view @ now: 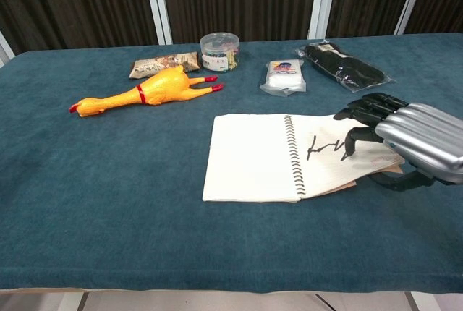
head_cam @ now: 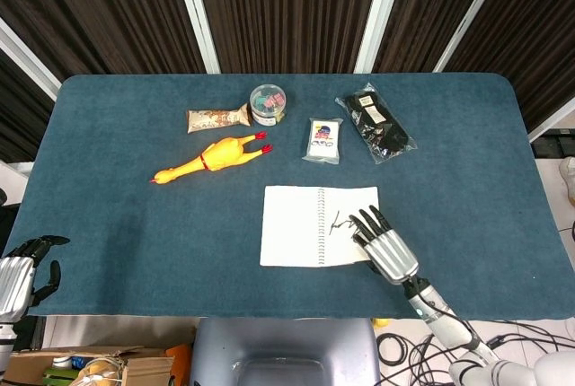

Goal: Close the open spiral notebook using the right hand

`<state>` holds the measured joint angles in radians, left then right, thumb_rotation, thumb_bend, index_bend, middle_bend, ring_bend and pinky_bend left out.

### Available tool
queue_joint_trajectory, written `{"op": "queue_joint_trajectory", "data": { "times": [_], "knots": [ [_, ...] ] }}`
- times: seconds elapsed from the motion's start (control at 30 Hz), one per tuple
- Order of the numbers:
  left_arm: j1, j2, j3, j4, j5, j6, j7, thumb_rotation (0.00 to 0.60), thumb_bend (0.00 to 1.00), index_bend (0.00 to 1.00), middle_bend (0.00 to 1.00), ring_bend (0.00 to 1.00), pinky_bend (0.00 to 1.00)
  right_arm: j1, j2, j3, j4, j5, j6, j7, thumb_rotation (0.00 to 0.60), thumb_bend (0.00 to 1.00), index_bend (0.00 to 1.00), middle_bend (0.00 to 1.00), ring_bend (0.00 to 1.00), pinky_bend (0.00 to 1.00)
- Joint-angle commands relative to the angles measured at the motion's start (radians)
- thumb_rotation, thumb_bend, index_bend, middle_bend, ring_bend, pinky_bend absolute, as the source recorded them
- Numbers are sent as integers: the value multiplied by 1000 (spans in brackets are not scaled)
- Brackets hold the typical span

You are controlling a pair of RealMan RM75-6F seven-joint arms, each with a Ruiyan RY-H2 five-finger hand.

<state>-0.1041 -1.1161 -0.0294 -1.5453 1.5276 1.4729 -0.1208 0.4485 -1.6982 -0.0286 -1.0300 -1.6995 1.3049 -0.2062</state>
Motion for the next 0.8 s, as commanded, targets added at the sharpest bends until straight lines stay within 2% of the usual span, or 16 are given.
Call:
{"op": "queue_joint_trajectory", "data": {
  "times": [0.03,0.8],
  "knots": [
    [-1,0,0,1,0,-1,-3,600,640,361,361,335,497,13,18,16,-50,5,-8,-36,600,369,396,118,37,63],
    [2,3,1,3,3,8,-14,600,640,361,362,334,497,98,39,63,-243,11,-90,-168,600,354,371,118,36,63]
  ]
}}
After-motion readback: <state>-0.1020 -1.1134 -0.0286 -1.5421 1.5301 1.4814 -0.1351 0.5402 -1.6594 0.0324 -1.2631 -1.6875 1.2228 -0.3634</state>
